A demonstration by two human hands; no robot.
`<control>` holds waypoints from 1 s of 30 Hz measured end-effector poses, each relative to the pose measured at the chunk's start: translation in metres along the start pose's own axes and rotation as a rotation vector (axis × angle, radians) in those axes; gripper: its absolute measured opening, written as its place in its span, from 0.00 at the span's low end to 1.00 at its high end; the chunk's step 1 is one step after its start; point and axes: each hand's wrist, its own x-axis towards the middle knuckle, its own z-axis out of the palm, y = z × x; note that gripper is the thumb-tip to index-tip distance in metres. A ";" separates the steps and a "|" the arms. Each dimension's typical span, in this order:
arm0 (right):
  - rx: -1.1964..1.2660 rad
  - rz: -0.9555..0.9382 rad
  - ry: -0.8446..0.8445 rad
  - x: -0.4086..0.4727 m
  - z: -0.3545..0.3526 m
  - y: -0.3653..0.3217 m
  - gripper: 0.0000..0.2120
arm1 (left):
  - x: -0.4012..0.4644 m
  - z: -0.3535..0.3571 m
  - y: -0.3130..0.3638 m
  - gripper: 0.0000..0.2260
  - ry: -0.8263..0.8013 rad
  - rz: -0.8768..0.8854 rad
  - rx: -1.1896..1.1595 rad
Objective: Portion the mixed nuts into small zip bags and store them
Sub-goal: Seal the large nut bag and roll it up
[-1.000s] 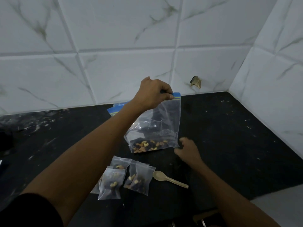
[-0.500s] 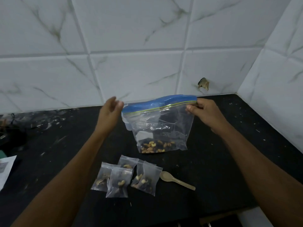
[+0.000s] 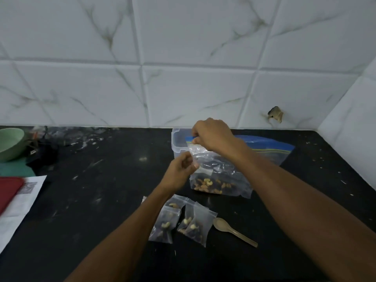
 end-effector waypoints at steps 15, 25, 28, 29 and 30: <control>0.333 0.131 0.063 -0.027 -0.050 0.057 0.05 | 0.010 0.012 -0.046 0.10 -0.034 -0.184 0.145; 0.382 0.222 0.228 -0.037 -0.058 0.069 0.04 | 0.007 0.009 -0.050 0.05 -0.065 -0.205 0.400; 0.408 0.190 0.165 -0.035 -0.049 0.064 0.05 | 0.014 -0.002 -0.038 0.07 -0.285 -0.289 0.537; 0.408 0.185 0.147 -0.034 -0.048 0.062 0.06 | 0.017 -0.006 -0.029 0.14 -0.335 -0.276 0.523; 0.412 0.182 0.131 -0.033 -0.048 0.062 0.06 | 0.019 -0.007 -0.015 0.19 -0.342 -0.230 0.451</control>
